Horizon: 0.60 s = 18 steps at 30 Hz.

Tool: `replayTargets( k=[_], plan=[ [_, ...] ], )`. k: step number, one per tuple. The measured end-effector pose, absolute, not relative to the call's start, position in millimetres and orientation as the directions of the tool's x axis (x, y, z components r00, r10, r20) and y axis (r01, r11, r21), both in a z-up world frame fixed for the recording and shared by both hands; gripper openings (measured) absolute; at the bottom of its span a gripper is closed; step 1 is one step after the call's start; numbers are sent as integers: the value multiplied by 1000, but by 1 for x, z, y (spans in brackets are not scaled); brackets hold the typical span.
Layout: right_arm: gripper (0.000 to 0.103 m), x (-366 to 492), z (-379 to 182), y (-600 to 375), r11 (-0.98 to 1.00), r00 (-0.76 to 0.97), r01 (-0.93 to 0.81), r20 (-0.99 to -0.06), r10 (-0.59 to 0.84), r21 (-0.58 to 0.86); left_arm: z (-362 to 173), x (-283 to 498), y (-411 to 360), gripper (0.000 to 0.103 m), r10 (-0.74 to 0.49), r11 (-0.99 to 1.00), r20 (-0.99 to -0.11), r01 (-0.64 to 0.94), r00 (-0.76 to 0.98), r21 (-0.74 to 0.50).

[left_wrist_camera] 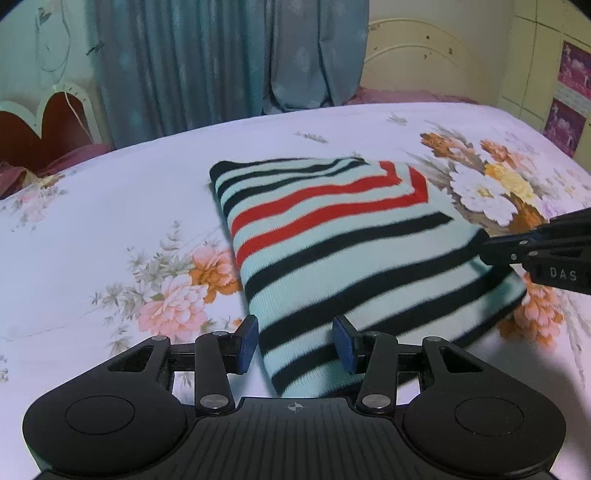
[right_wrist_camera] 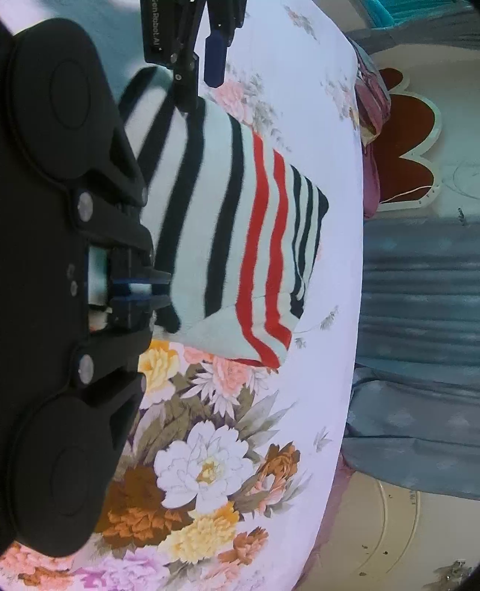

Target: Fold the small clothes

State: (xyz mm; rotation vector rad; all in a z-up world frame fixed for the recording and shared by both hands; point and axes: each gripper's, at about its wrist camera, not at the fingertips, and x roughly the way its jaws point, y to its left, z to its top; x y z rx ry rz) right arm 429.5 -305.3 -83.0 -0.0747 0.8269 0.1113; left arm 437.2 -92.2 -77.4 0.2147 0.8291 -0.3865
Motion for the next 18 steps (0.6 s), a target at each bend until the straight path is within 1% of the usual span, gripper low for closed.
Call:
replayTargets(
  k=[3,4,6,9,18],
  plan=[
    [4,429,-93,-307,991,639,-130,-768,49,-45,-86,438,-90,45,-247,914,-766,405,593,19],
    [1,429,-99,-308,991,625,-126,-779,40,-50,-89,439,-89,45,-249,916,-770,401,588,11],
    [1,430,-108,-311,993,610,-113,-791,36,-42,-93,440,-89,45,-249,916,-774,400,582,6],
    [1,429,-115,-314,996,613,-91,-789,44,-16,-98,441,-92,45,-244,914,-777,406,580,16],
    [1,432,-119,-315,996,602,-90,-797,51,-5,-102,442,-97,45,-228,911,-781,411,582,40]
  ],
)
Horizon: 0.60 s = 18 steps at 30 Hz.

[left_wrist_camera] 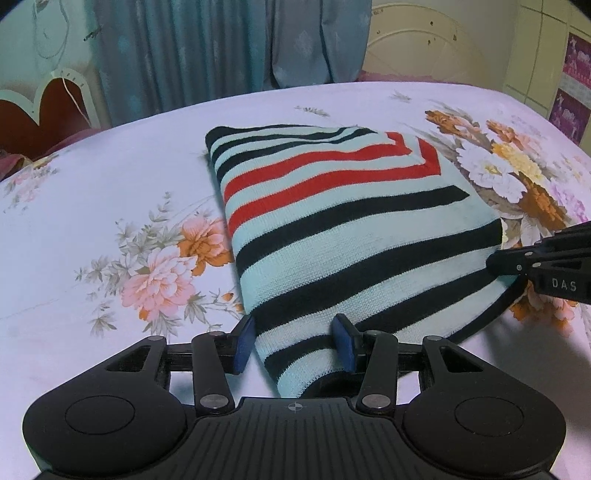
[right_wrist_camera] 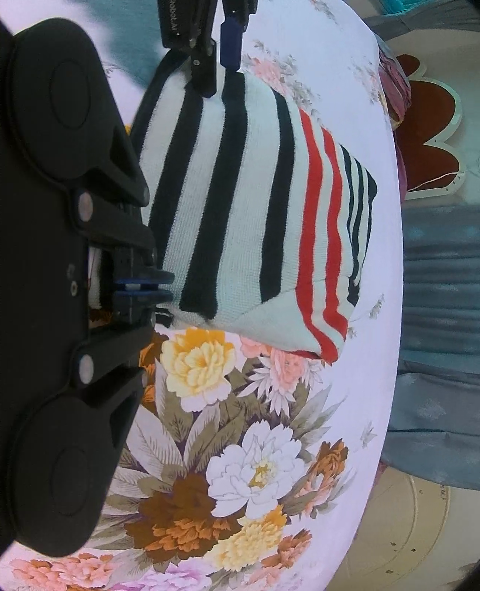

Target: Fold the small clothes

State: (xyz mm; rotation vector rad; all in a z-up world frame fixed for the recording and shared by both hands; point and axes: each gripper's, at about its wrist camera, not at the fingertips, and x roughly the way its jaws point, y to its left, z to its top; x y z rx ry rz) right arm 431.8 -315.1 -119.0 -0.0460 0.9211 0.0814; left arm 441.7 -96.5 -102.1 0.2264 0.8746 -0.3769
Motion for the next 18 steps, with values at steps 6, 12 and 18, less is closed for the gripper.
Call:
replayTargets(
  k=[6,12,18],
  plan=[
    [55,421,-90,-338,986,668,-35,-731,143,161,-70,439,-81,103,-238,927,-686,371,687,51],
    [53,446,-92,-391,893,675,43,-672,304,447,-70,482,-61,103,-345,929,-692,337,634,-155],
    [57,486,-128,-423,776,616,95,-649,446,624,-101,516,-56,96,-368,929,-762,250,533,-273]
  ],
)
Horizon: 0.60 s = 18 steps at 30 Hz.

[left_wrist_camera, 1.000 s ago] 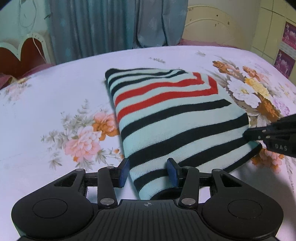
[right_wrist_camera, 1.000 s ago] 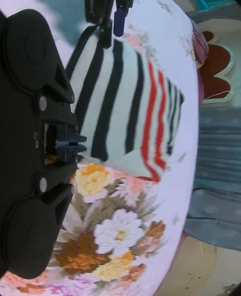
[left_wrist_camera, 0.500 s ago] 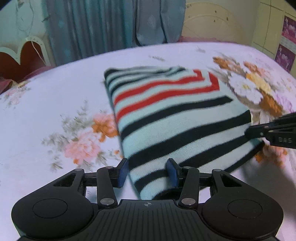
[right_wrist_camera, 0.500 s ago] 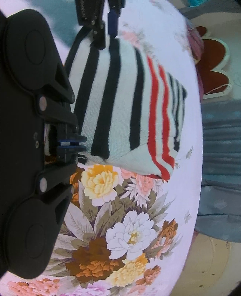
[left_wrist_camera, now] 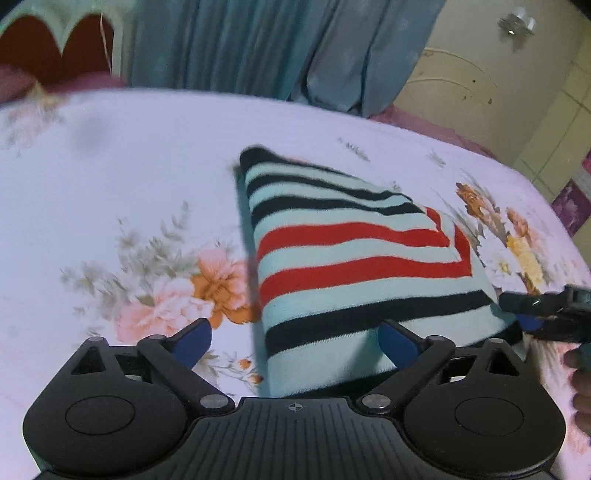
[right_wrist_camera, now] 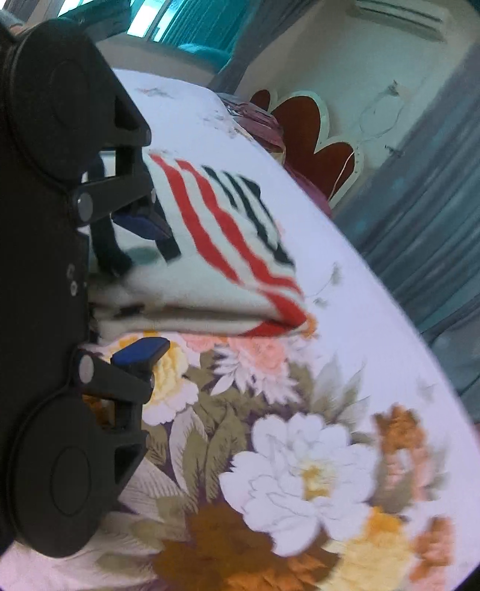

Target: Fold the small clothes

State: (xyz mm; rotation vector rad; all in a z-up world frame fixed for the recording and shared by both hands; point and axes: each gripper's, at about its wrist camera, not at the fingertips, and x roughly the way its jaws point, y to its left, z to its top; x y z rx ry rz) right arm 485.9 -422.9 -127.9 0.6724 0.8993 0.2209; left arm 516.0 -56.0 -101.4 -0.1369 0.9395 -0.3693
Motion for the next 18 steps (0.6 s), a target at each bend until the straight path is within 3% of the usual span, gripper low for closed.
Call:
replayTargets(
  k=[3,8,12,18],
  plan=[
    [61,498,-148,-432,742,581,102,-645,496,663,-118,527,-50,96,-453,890,-753,192,477,-414],
    [74,508,-160,-438,679,563,69,-590,579,731,-139,540,-45,96,-526,838,-725,127,445,-530],
    [78,520,-161,-433,665,542,12,-564,623,746,-142,547,-55,96,-540,831,-716,148,443,-535],
    [70,541,-157,-417,686,515,-33,-575,635,727,-138,559,-85,96,-524,849,-735,197,430,-490]
  ],
)
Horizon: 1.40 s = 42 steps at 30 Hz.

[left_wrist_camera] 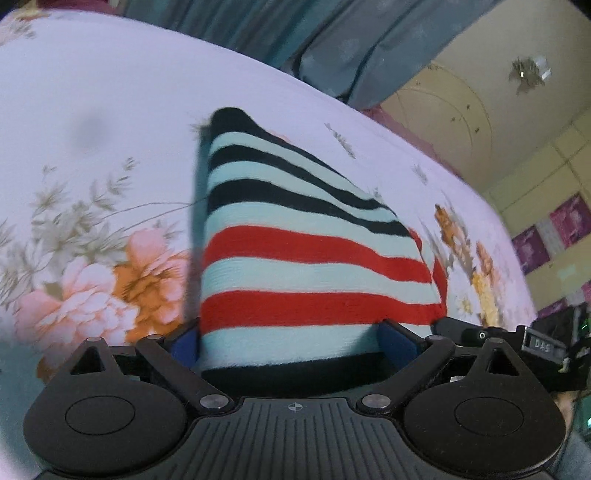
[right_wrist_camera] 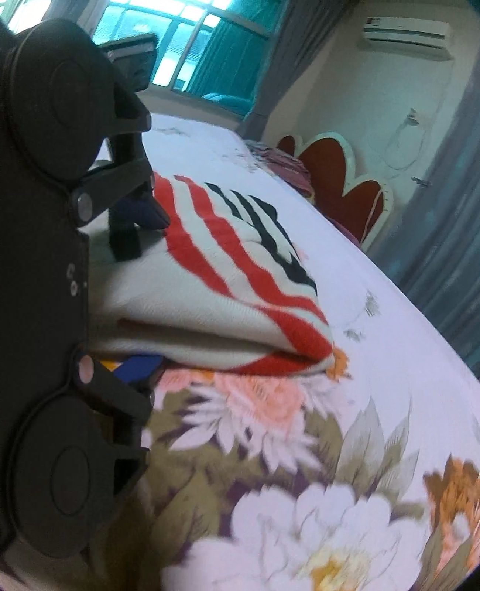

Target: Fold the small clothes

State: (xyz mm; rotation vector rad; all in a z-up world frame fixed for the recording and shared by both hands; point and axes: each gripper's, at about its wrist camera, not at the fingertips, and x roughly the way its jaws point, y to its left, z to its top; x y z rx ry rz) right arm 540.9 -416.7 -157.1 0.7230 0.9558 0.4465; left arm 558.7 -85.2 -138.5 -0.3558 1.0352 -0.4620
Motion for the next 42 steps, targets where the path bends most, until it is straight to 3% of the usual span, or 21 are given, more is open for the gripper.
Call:
replayTargets(
  k=[2,4,9,13,25,42],
  plan=[
    [63,541,-152,-410,727,509,-67,-603,614,684,-136,559,-96,91,-491,871,-753,219,438,-441],
    [49,538,-149,-407,781,515,-88,-643,567,618,-130,558,-105,80,-462,887,-764,248,451,-390],
    [36,530,-127,-377,888,549,-158,-710,442,431,-108,548,-125,62,-380,915,-778,324,500,-239],
    [33,520,-110,-357,929,583,-187,-725,366,319,-94,541,-125,53,-362,918,-767,345,530,-195],
    [32,502,-65,-287,939,646,-288,-686,334,186,-55,515,-77,51,-339,918,-717,382,609,-110],
    [32,529,-71,-75,919,623,-351,-689,371,177,-55,535,153,51,-274,948,-726,303,630,-95]
  ],
)
